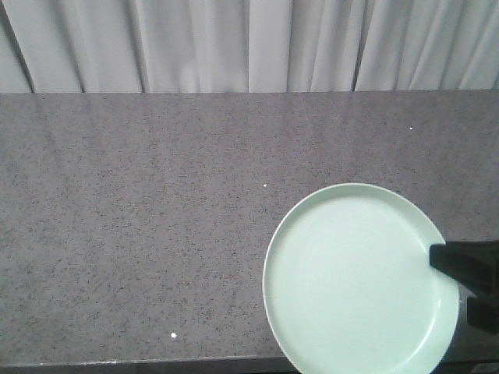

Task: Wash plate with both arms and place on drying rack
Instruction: 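Pinch the plate rim with the right gripper and lift it up, then hold the plate raised in the right gripper while the base turns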

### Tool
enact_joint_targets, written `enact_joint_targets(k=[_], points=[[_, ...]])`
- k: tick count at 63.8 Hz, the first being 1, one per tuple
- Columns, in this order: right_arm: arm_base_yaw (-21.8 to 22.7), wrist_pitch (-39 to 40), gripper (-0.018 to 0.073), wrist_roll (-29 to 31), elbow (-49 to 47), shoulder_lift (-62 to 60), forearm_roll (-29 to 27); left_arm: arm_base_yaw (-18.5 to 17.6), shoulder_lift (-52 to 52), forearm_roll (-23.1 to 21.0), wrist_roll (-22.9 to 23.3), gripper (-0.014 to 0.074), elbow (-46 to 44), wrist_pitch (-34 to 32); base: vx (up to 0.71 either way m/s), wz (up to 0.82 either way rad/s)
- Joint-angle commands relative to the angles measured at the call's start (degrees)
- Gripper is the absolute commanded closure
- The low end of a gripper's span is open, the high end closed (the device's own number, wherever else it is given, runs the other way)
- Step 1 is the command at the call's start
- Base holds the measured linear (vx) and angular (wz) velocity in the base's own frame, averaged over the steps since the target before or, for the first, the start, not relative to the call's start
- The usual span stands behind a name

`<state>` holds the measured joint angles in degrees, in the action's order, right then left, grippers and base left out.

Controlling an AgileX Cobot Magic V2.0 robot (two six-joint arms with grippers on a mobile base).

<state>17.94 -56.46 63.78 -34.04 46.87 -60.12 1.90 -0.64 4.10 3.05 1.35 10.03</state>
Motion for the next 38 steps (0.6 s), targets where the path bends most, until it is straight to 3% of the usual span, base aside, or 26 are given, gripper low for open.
enact_joint_targets(k=[1,38], points=[[0.5,2.0,0.0561,0.7,1.3,-3.5,-4.1,0.0,-0.8,-0.1,0.5,0.0603,-1.3,-4.1,0.00,0.00],[0.5,0.7,0.0561,0.8,2.1,-6.8,-3.6,0.0,-0.8,-0.1,0.5,0.0603,-1.3,-4.1,0.00,0.00]])
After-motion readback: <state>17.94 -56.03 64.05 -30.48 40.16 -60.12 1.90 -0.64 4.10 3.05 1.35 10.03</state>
